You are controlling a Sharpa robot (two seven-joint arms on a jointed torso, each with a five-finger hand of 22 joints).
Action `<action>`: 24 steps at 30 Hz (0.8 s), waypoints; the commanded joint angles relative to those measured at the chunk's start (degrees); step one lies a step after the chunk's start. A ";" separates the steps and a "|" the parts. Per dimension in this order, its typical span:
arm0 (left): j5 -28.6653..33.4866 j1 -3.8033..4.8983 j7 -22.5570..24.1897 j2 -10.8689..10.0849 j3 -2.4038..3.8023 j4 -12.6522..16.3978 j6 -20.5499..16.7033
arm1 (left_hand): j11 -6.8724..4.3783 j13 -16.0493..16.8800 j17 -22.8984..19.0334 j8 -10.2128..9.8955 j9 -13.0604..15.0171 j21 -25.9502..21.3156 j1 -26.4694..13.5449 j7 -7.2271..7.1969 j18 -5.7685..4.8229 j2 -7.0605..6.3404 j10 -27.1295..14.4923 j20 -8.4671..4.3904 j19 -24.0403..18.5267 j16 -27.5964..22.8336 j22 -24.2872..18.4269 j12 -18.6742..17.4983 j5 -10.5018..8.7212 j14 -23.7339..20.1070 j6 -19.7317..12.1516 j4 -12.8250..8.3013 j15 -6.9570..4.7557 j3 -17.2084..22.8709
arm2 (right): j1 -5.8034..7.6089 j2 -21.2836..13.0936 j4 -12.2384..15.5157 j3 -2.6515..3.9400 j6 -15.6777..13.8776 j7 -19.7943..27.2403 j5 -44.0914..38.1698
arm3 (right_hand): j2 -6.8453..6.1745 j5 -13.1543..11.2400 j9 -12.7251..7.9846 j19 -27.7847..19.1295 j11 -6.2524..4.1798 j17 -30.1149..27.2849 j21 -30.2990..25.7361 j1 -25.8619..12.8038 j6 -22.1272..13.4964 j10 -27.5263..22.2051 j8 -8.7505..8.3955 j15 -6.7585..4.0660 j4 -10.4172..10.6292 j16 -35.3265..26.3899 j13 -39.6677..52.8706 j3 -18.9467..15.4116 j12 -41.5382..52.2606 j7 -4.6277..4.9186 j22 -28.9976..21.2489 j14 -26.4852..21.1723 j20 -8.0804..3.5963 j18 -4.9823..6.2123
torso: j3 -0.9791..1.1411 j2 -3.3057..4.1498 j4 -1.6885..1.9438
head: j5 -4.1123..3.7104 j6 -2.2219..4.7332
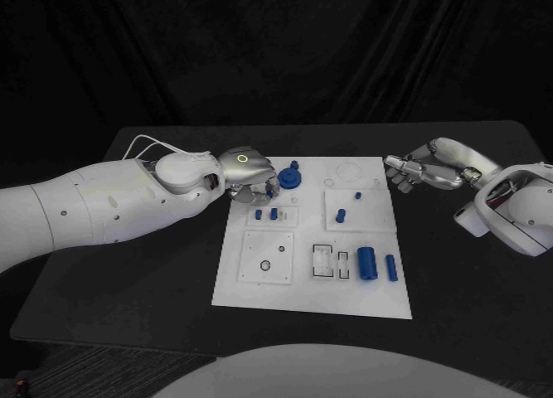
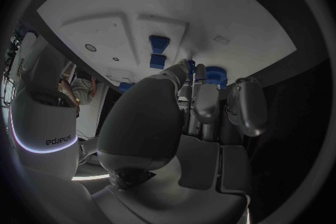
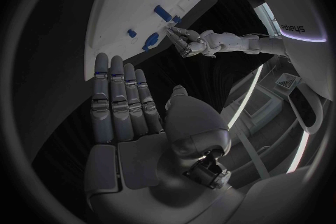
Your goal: Assemble the parts on the task board
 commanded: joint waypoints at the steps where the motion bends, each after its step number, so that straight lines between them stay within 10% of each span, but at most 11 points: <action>1: -0.20 -0.29 0.19 -0.12 -0.05 0.12 1.04 | 0.05 0.02 -0.17 -0.38 -0.06 -0.32 0.07 0.23 0.27 -0.57 0.44 0.06 -0.48 -0.30 9.31 -0.04 -0.13 -0.52 0.01 0.30 -0.05 -0.12 | -0.15 0.01 0.02 0.04 0.43 -1.46 -0.28 | 0.02 0.30 0.08 -0.02 0.14 -0.04 0.07 0.78 0.34 0.09 0.22 0.13 -0.06 -0.33 -0.09 0.38 0.15 0.10 -0.05 -0.05 0.03 0.14 | -0.01 0.02 -0.01 | 0.02 0.00; 24: -0.20 -0.35 0.13 0.25 -0.05 -0.01 0.91 | 0.01 0.01 -0.40 -0.38 -0.07 -1.04 0.06 0.20 0.41 -0.54 0.48 0.07 -0.82 -0.45 9.11 -0.09 -0.13 -0.65 0.05 0.40 -0.04 -0.14 | -0.17 0.08 -0.02 0.04 0.87 -2.13 -0.28 | 0.08 0.39 0.07 -0.04 0.15 -0.04 0.06 1.10 0.32 0.08 0.21 0.14 -0.13 -0.37 -0.13 0.52 0.15 0.11 -0.12 -0.06 0.04 0.14 | 0.01 0.01 -0.01 | 0.06 0.00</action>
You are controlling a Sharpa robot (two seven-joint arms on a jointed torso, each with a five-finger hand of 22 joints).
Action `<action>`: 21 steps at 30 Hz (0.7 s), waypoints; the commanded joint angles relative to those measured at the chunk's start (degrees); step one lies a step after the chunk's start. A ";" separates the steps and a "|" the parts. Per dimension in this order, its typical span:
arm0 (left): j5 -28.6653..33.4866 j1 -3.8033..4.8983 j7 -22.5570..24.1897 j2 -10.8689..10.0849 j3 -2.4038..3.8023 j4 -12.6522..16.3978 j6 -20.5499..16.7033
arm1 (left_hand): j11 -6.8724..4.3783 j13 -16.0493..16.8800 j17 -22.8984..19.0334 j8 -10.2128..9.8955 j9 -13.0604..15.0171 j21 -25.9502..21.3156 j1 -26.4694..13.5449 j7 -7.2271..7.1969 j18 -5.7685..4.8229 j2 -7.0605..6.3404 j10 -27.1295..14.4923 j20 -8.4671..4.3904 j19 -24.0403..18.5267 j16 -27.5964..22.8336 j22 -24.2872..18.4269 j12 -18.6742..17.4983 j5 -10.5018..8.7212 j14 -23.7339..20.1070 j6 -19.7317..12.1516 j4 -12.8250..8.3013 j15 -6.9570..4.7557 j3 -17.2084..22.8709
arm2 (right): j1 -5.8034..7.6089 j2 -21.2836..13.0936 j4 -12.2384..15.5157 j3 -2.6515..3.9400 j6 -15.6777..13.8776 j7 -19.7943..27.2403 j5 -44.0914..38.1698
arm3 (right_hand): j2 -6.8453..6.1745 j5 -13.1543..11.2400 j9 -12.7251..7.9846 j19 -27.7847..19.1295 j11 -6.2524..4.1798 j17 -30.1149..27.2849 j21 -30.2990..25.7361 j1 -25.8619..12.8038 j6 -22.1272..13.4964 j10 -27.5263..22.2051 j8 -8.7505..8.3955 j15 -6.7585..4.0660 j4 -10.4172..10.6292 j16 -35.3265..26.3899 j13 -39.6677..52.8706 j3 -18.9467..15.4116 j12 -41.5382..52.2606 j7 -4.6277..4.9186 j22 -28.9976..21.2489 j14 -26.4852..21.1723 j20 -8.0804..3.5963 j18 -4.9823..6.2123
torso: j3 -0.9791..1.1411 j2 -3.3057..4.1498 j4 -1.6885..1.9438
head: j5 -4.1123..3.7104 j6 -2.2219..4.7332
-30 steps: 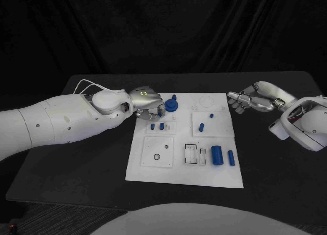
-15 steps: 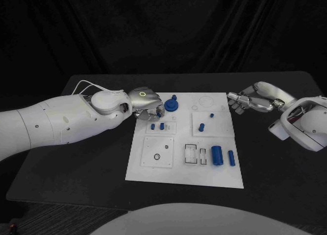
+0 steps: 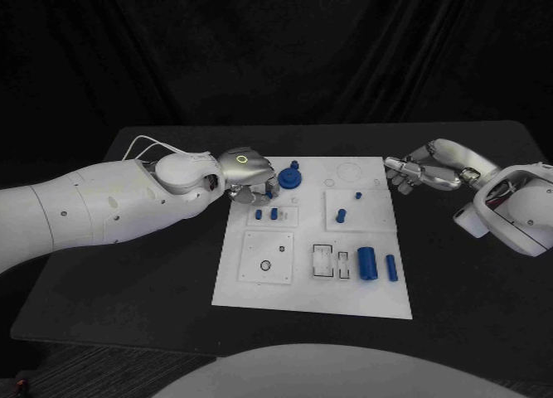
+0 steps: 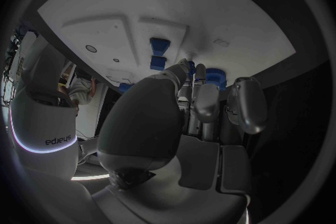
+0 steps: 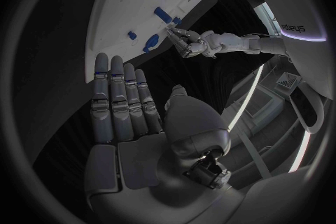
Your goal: Assemble the parts on the task board
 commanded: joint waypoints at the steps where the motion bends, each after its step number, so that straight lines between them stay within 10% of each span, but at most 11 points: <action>1: -0.23 -0.22 0.25 0.32 -0.06 -0.02 0.57 | -0.04 0.01 0.10 -0.39 -0.09 -0.16 0.05 0.19 0.40 -0.52 0.52 -0.04 -0.28 -0.28 9.15 -0.11 -0.12 -0.29 0.04 0.29 0.05 0.02 | -0.15 -0.10 0.04 0.04 0.28 -1.52 -0.28 | 0.16 0.39 0.07 -0.04 0.15 -0.04 0.06 0.59 0.32 0.08 0.21 0.14 0.03 -0.37 -0.07 0.36 0.15 0.11 -0.06 -0.06 0.05 0.14 | -0.02 0.00 -0.01 | 0.00 0.00; 21: -0.23 -0.25 -0.36 1.07 -0.06 -0.51 1.62 | -0.04 0.02 0.03 -0.46 -0.13 -0.27 0.12 0.22 0.41 -0.34 0.70 -0.03 -0.35 -0.34 9.12 -0.14 -0.11 -0.36 -0.02 0.42 0.03 0.07 | -0.18 -0.19 0.05 0.04 0.98 -2.26 -0.28 | 0.36 0.35 0.05 -0.06 0.16 -0.04 0.06 0.77 0.27 0.07 0.17 0.15 0.10 -0.41 -0.11 0.51 0.15 0.13 -0.13 -0.08 0.06 0.15 | -0.03 0.03 -0.02 | 0.01 0.00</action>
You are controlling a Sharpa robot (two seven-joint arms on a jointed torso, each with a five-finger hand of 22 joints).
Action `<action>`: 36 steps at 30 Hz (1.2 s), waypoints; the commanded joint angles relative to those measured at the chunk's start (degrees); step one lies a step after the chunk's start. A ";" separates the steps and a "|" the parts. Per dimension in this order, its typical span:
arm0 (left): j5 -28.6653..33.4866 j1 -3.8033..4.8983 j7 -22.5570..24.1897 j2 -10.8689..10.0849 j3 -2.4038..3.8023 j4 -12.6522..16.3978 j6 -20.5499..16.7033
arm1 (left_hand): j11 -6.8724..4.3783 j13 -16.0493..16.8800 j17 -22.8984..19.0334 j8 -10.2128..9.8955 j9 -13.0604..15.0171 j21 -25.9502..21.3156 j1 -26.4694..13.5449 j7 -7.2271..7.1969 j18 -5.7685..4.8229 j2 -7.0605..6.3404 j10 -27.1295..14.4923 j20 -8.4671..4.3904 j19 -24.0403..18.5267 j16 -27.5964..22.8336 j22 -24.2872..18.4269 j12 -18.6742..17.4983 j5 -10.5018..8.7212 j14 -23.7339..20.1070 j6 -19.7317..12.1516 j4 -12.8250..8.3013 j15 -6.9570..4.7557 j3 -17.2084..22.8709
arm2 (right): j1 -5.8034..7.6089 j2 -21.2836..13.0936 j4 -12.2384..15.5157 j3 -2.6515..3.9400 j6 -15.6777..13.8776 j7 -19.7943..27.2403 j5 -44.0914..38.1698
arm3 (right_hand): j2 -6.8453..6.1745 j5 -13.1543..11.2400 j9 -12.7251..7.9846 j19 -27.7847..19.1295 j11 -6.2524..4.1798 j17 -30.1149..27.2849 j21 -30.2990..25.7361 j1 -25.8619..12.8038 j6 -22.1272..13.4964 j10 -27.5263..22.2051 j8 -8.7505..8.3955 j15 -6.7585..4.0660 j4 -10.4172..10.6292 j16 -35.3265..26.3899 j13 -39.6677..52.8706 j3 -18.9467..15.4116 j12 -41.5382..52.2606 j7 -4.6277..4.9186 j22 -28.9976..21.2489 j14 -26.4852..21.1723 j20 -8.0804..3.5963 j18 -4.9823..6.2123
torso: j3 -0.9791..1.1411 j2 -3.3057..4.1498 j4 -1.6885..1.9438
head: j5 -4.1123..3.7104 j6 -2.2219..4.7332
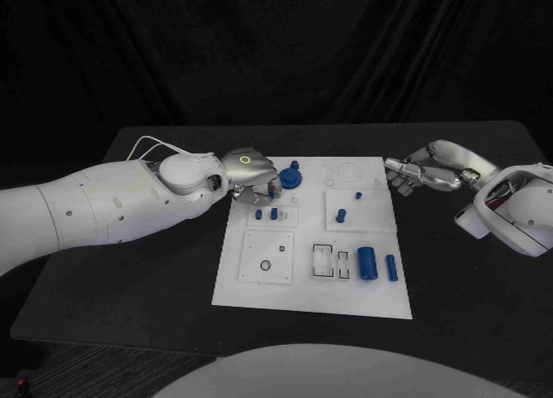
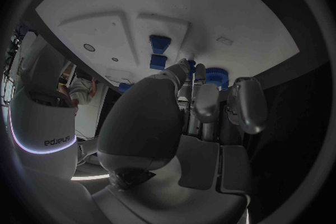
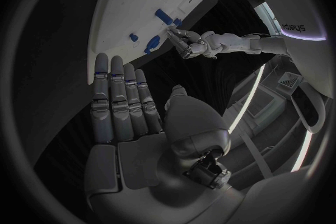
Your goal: Assemble the parts on the task board
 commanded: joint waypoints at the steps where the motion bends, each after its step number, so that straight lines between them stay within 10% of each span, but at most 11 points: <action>1: -0.23 -0.14 -0.24 0.19 -0.01 -0.11 1.79 | 0.02 0.08 -0.26 -0.25 -0.08 -0.36 0.14 0.21 0.43 -0.35 0.43 -0.03 -0.39 -0.43 9.11 0.04 0.01 -0.43 -0.01 0.40 0.05 0.05 | -0.15 -0.12 0.05 0.04 0.39 -1.49 -0.27 | 0.21 0.33 0.05 -0.06 0.17 -0.04 0.06 0.59 0.25 0.07 0.16 0.15 -0.05 -0.20 -0.07 0.40 0.15 0.13 -0.09 -0.08 0.07 0.15 | 0.00 0.03 -0.02 | 0.04 0.00; 15: -0.23 -0.30 -2.34 -0.23 -0.01 -0.66 2.62 | 1.09 -1.11 -2.23 -1.18 -2.41 -3.46 -1.82 -3.88 0.92 -3.28 -5.61 0.22 -2.03 -1.72 8.40 -3.76 0.03 -2.25 -9.41 2.66 0.53 -1.32 | -0.19 -0.16 0.08 0.04 0.50 -1.50 -0.27 | 0.08 0.30 0.02 -0.13 0.22 -0.06 0.03 0.73 0.16 -0.10 0.11 0.20 -0.05 -0.29 -0.15 0.40 0.06 0.15 -0.17 -0.18 0.10 0.13 | -0.05 -0.02 0.01 | 0.18 0.00; 29: -0.23 -0.32 -3.24 -2.68 0.00 -1.28 -8.46 | 1.45 -0.70 -1.24 -1.07 -2.93 -2.71 -1.97 -4.87 0.78 -3.67 -5.80 0.24 -1.51 -1.00 8.66 -3.59 0.02 -1.76 -11.68 3.49 0.87 -1.70 | -0.15 -0.80 0.71 0.05 -1.20 -0.99 -0.27 | -0.38 0.41 -0.05 -0.46 0.51 -0.12 -0.08 1.04 -0.06 -1.30 -0.01 0.42 -0.02 -0.61 -0.54 0.21 -0.51 0.31 -0.53 -0.56 0.27 0.10 | -0.06 -0.02 -0.01 | 0.20 0.00; 33: -0.23 -0.17 -3.31 -3.85 0.01 -1.31 -11.76 | 1.27 -0.59 -3.54 -0.84 -2.90 -4.50 -1.90 -5.01 1.11 -3.62 -5.77 0.25 -2.31 -2.34 8.19 -3.51 0.03 -2.77 -11.51 3.75 0.85 -1.63 | 0.31 -1.15 1.23 0.06 -2.09 -0.91 -0.27 | -0.64 0.48 -0.11 -0.60 0.66 -0.14 -0.09 1.28 -0.26 -1.94 -0.12 0.53 -0.06 -0.74 -0.75 0.12 -0.79 0.35 -0.72 -0.70 0.36 0.10 | -0.11 -0.02 -0.03 | 0.19 0.00; 36: -0.08 0.30 -2.97 -5.24 0.02 -1.12 -13.92 | 1.06 0.08 -13.35 0.29 -2.50 -13.71 -1.64 -4.16 2.51 -3.87 -5.69 0.59 -7.20 -9.47 5.73 -3.12 0.02 -9.06 -9.42 4.88 1.14 -1.46 | 1.45 -1.20 1.71 0.07 -2.38 -1.05 -0.27 | -1.21 0.67 -0.24 -0.64 0.79 -0.11 -0.03 2.04 -0.68 -2.50 -0.34 0.58 -0.21 -0.77 -0.99 0.08 -0.99 0.26 -0.93 -0.64 0.43 0.13 | -0.15 -0.04 -0.04 | 0.20 0.00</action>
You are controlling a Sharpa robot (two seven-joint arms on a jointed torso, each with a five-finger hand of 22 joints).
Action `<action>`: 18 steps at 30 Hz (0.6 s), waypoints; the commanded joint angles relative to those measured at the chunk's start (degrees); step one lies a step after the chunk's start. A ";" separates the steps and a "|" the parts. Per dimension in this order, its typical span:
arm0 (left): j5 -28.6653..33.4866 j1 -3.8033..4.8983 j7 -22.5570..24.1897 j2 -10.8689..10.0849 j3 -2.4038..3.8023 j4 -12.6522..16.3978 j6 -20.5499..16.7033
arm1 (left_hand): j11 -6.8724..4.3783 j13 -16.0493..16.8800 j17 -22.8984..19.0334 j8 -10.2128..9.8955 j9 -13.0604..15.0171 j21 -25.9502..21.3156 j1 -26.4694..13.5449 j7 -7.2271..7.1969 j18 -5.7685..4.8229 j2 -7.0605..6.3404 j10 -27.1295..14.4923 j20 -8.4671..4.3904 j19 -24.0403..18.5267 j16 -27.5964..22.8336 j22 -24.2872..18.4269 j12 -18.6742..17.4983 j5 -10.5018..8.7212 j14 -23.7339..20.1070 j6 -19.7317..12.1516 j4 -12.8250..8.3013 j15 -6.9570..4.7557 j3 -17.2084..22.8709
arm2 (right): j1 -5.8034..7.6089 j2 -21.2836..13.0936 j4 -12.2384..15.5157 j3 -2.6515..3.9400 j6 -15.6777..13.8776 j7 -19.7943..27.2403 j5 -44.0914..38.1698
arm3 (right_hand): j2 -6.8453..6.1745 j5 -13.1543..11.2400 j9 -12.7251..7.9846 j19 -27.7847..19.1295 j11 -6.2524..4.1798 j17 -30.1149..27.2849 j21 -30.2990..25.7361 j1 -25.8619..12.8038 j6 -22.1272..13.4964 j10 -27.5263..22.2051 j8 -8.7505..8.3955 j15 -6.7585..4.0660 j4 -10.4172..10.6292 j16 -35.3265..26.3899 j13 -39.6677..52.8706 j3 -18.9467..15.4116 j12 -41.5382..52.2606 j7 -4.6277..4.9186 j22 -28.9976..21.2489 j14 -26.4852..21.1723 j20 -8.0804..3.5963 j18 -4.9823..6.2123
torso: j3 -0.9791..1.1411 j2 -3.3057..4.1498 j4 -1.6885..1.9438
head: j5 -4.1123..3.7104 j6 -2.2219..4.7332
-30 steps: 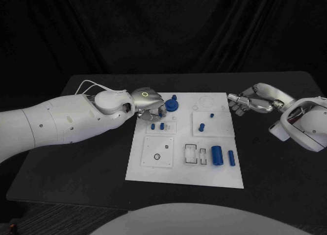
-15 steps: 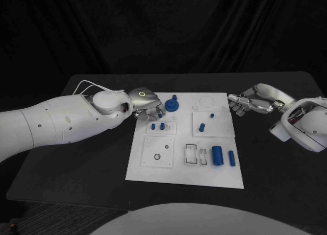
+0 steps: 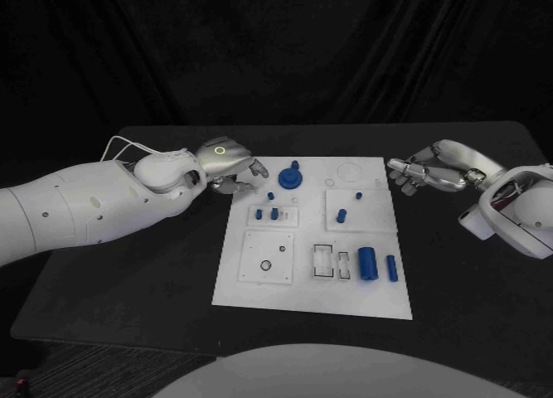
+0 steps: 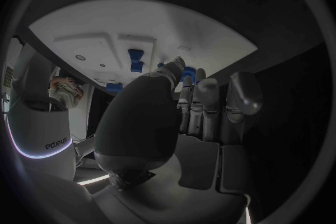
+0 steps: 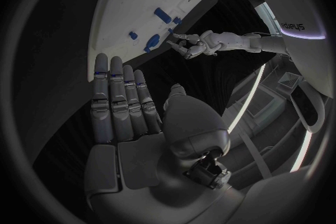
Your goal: Assemble the parts on the task board
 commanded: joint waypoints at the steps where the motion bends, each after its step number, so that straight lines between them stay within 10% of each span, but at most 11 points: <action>1: 0.80 0.64 0.78 -1.39 0.05 0.40 -6.72 | -1.22 0.77 -9.20 1.65 0.73 -10.20 0.21 1.28 1.53 -0.41 0.41 0.44 -5.76 -7.02 4.03 0.79 0.05 -6.91 3.22 0.77 0.29 0.01 | 1.43 -0.09 0.73 0.11 -1.91 -0.68 -0.27 | -0.83 0.56 -0.21 0.73 0.02 0.27 0.55 1.59 -0.85 -0.81 -0.53 -0.15 -0.42 0.44 -0.32 0.14 -0.42 -0.16 0.00 1.12 -0.22 0.24 | -0.05 -0.03 -0.03 | -0.02 0.00; 4: 7.84 1.28 3.66 -3.25 0.05 1.57 -7.90 | -3.18 2.66 -12.98 6.59 2.97 -12.42 0.32 2.49 1.44 -0.01 2.69 0.88 -7.78 -13.57 3.59 3.78 0.26 -16.14 11.62 1.06 0.77 -0.54 | 3.10 0.12 1.34 0.11 -2.42 0.40 -0.41 | -3.45 1.29 -0.48 7.18 -1.36 3.14 5.04 7.67 -1.36 -0.53 -0.84 -2.56 -3.41 5.76 -0.77 1.16 -0.23 -1.45 2.12 9.58 -2.67 0.25 | -0.05 -0.02 -0.03 | -0.03 0.00; 7: 23.95 2.02 10.48 -5.89 0.05 3.09 -7.10 | -1.86 4.98 -12.03 6.54 3.31 -17.48 -0.19 3.44 1.69 0.40 0.93 1.39 -11.74 -14.85 2.88 6.41 0.35 -19.62 10.72 1.82 1.07 -1.12 | 6.07 1.08 1.69 0.11 -2.92 1.42 -2.63 | -5.26 1.22 -0.81 12.89 -3.01 6.98 9.92 11.90 -1.88 1.40 -1.27 -5.12 -6.36 11.30 -0.92 1.65 -0.10 -3.33 4.99 16.13 -4.93 0.02 | -0.10 -0.06 -0.02 | -0.09 0.00; 9: 36.16 2.34 15.56 -7.18 0.05 3.56 -4.06 | 0.30 6.45 -11.77 5.08 3.03 -31.88 -3.31 5.60 3.09 0.82 -3.73 1.74 -22.66 -17.84 0.03 7.38 4.87 -26.11 8.26 3.94 3.38 -2.55 | 7.99 1.97 1.73 0.11 -2.76 1.53 -5.73 | -6.11 0.54 -0.95 13.95 -3.56 8.80 11.53 13.62 -1.65 2.49 -1.29 -5.35 -7.82 13.50 -1.03 1.68 -0.39 -3.62 6.34 16.09 -5.72 0.10 | -0.13 -0.09 -0.03 | -0.18 0.00; 13: 60.93 2.68 24.19 -8.96 0.03 4.07 6.15 | 4.06 5.94 -16.74 1.32 1.25 -42.41 -9.41 8.15 1.09 4.87 -14.29 3.21 -37.93 -28.56 -3.10 6.53 14.64 -39.64 4.11 3.98 6.78 -7.22 | 11.40 4.38 1.81 0.12 -0.31 0.56 -15.54 | -7.06 0.90 -2.52 14.96 -3.78 13.51 16.31 23.84 -2.57 3.97 -1.65 -6.15 -14.17 20.41 -2.89 6.28 -3.74 -5.73 11.07 16.12 -6.68 -0.39 | -0.16 -0.11 -0.06 | -0.20 0.00; 18: 78.07 2.68 30.50 -10.15 0.00 5.69 16.40 | 2.96 2.33 -24.29 -0.18 -2.31 -52.71 -14.06 8.01 0.63 8.08 -24.06 4.11 -49.74 -40.58 -9.06 3.69 17.77 -51.17 -4.07 4.47 6.83 -12.98 | 13.11 6.65 2.12 0.12 1.52 0.36 -32.55 | -9.68 -3.71 -4.65 15.10 -4.38 18.65 35.68 27.97 -3.06 2.88 -1.94 -7.84 -16.65 27.68 -6.27 11.16 -10.54 -8.58 29.15 15.11 -8.41 -2.23 | -0.13 0.14 -0.19 | -0.19 0.00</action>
